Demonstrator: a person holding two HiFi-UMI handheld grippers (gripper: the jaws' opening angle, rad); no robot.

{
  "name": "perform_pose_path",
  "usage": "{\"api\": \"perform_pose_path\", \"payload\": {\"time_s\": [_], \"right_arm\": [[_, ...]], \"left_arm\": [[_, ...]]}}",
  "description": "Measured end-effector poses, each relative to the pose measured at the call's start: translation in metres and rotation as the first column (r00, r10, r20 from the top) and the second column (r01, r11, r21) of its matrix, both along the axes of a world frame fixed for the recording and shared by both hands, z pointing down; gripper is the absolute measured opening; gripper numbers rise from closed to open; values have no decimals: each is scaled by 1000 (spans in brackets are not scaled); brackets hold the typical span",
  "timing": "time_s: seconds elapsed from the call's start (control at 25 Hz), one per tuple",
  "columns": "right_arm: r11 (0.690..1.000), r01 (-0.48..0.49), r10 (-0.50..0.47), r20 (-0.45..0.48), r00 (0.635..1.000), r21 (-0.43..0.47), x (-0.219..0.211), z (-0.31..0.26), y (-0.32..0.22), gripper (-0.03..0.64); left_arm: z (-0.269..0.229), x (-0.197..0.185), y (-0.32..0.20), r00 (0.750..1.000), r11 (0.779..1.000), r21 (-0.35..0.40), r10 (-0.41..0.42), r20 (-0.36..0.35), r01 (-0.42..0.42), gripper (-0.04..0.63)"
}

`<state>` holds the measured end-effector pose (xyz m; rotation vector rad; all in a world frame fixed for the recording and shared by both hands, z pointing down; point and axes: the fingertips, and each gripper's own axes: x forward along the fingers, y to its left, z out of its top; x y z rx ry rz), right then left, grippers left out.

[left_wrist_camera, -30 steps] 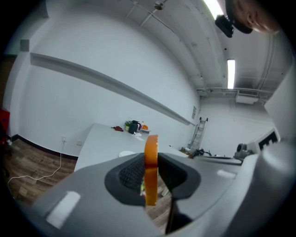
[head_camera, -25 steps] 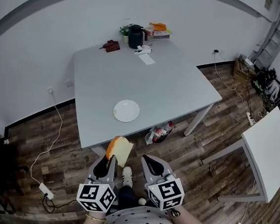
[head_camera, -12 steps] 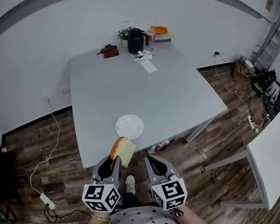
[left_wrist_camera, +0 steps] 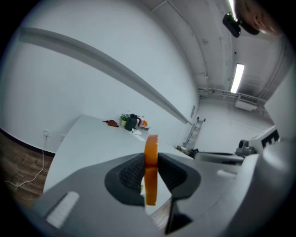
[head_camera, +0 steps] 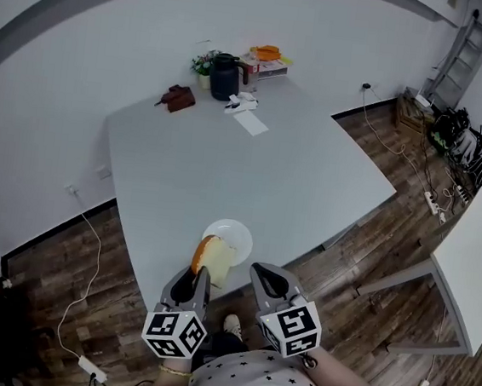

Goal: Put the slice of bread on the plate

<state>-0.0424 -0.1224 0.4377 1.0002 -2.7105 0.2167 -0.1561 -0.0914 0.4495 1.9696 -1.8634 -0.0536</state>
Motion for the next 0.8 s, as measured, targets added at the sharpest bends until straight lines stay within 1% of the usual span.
{"api": "perform_pose_path", "payload": {"time_s": [0.16, 0.32, 0.56, 0.8], "right_arm": [[999, -34, 34, -8, 999, -5, -8, 6, -26, -2], [998, -61, 61, -14, 998, -6, -17, 9, -49, -1], [993, -114, 113, -28, 993, -22, -21, 17, -80, 0], [988, -142, 140, -43, 989, -52, -26, 30, -98, -1]], "left_arm": [[10, -7, -29, 999, 999, -19, 41, -11, -42, 87], [25, -12, -56, 994, 994, -52, 93, -53, -95, 87], [49, -14, -92, 980, 981, -96, 155, -129, -168, 87], [77, -15, -112, 970, 964, -159, 193, -146, -215, 89]]}}
